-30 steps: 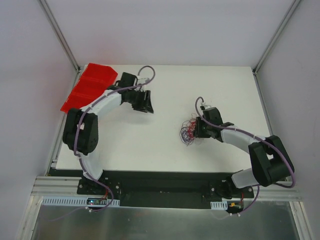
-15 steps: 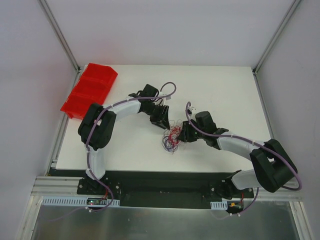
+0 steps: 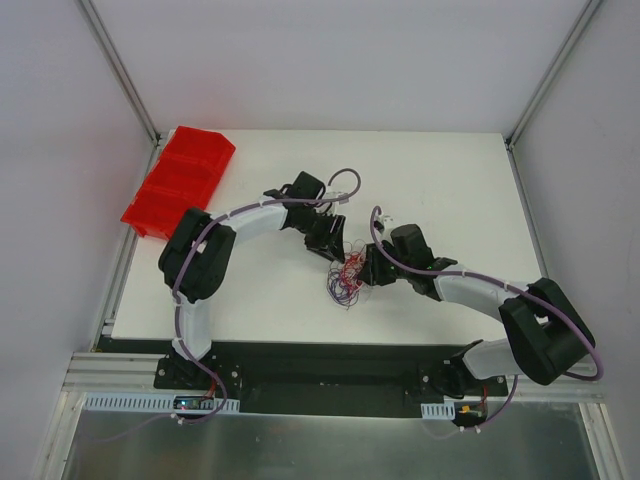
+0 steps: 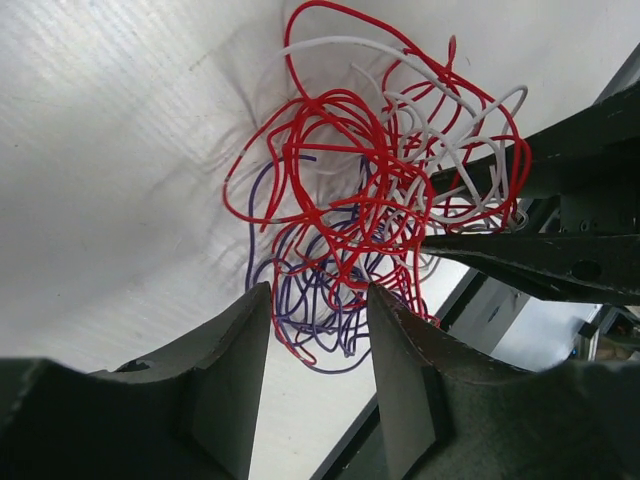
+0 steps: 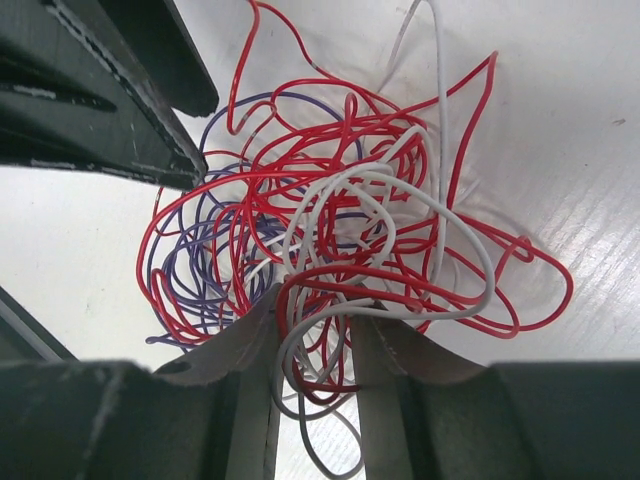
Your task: Untangle the cables
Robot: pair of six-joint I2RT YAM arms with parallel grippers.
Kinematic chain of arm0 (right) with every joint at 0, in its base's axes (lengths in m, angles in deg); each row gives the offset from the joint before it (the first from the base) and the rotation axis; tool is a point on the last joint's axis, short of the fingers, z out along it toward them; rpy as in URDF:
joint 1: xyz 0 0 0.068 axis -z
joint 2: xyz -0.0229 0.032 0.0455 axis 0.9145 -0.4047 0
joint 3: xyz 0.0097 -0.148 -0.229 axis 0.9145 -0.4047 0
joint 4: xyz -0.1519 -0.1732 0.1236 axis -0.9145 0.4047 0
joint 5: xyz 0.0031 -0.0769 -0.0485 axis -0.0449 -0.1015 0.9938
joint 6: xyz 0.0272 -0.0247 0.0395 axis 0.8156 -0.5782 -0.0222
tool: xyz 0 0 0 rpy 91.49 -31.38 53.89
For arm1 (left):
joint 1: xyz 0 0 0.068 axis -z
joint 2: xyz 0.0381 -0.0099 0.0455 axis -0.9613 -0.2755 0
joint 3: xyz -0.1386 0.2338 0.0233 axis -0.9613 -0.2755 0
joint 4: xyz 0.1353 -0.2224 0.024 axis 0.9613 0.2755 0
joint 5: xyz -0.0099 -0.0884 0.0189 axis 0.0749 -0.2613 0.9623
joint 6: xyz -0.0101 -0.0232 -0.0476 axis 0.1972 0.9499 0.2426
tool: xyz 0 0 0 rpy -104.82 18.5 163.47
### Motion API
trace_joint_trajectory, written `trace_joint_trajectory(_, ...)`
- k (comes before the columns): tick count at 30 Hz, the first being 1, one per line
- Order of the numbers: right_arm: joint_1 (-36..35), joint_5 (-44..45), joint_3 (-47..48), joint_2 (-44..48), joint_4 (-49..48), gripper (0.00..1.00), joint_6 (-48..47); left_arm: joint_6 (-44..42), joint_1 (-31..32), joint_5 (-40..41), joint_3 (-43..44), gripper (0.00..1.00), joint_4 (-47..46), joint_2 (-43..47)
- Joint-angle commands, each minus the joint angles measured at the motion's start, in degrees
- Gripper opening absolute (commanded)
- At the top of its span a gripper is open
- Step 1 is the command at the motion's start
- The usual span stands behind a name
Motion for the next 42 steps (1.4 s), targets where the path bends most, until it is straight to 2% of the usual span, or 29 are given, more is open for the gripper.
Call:
trace_joint_trajectory(1,0.0,-1.2,-0.1,0.9,-3.0,0.33,-1.9,-1.9,1.2,2.7,-0.3,0.44,-2.7,4.5)
trace_joint_trajectory(6,0.0,-1.7,-0.5,1.4,-4.2,0.33,-1.4,3.0,1.3,7.0,0.9,0.48,-6.0,4.3)
trace_joint_trajectory(12,0.0,-2.0,-1.1,2.4,-5.4,0.33,-1.2,9.2,1.3,4.2,1.8,0.45,-9.2,1.4)
trace_joint_trajectory(18,-0.5,-1.8,-1.7,2.7,-6.1,0.33,-0.7,8.6,2.2,3.7,-0.4,0.56,-12.9,3.5)
trace_joint_trajectory(21,-1.0,-1.6,-1.6,2.6,-6.5,0.33,-0.5,9.0,2.3,3.8,-0.5,0.56,-13.1,3.1)
trace_joint_trajectory(28,-3.2,0.1,-1.2,2.4,-6.7,0.33,-0.2,6.2,2.4,6.5,-0.3,0.42,-11.3,1.7)
trace_joint_trajectory(30,-3.8,1.1,-1.1,2.6,-6.7,0.33,-0.3,5.6,2.5,7.8,0.3,0.35,-9.1,1.3)
trace_joint_trajectory(32,-4.2,2.4,-1.1,2.7,-6.2,0.33,-0.2,4.6,2.5,8.6,0.7,0.25,-7.8,1.2)
trace_joint_trajectory(35,-4.6,5.4,-1.2,3.3,-5.1,0.33,0.5,2.1,2.8,9.9,1.1,0.04,-5.9,1.7)
trace_joint_trajectory(36,-4.5,6.8,-1.2,3.6,-4.5,0.34,1.0,1.5,2.8,10.4,1.1,0.00,-5.4,1.9)
trace_joint_trajectory(39,-4.5,14.4,-1.0,4.1,-0.7,0.38,3.4,-1.3,2.8,12.1,1.7,0.00,-3.7,4.4)
trace_joint_trajectory(42,-4.0,26.7,1.1,3.5,7.4,0.44,7.4,-5.1,2.8,14.6,2.5,0.00,-0.8,10.7)
